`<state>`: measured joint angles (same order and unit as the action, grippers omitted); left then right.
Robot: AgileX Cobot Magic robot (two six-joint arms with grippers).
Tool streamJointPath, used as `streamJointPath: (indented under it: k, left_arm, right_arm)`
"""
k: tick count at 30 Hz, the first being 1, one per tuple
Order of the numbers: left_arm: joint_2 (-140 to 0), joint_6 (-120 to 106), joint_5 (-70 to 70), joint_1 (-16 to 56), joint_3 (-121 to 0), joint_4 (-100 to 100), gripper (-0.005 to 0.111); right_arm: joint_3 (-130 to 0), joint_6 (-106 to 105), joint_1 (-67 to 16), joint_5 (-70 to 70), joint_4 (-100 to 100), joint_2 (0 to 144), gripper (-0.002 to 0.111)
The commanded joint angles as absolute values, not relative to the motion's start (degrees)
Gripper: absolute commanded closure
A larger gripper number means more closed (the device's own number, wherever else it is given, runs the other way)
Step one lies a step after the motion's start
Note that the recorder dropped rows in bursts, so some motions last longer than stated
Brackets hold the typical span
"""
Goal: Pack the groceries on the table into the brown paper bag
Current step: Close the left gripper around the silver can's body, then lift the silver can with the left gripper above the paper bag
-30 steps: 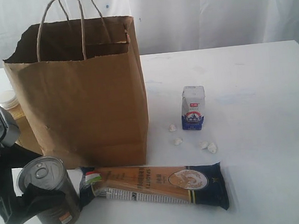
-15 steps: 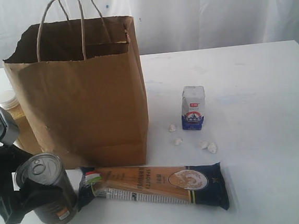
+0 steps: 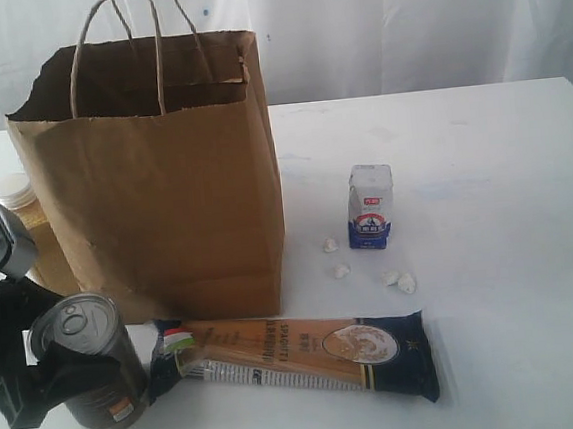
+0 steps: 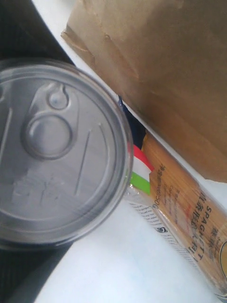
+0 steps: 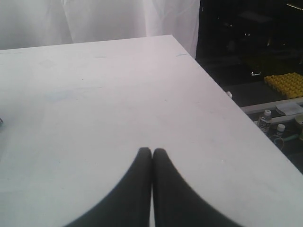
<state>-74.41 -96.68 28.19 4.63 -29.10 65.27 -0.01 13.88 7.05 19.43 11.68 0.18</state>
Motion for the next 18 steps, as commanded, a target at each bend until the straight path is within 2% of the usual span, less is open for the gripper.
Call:
streamJointPath:
  k: [1, 9, 18]
  left_arm:
    - [-73.66, -96.15, 29.85, 4.76, -28.77, 65.46, 0.107]
    - [-66.82, -90.04, 31.61, 4.76, -28.77, 64.05, 0.107]
    - [-54.07, -81.03, 34.48, 4.76, -28.77, 50.34, 0.107]
  right_arm:
    - [0.00, 13.96, 7.33, 19.29, 11.92, 0.00, 0.108]
    - [0.00, 13.96, 7.33, 19.29, 11.92, 0.00, 0.108]
    - [0.00, 13.96, 7.33, 19.29, 11.92, 0.00, 0.108]
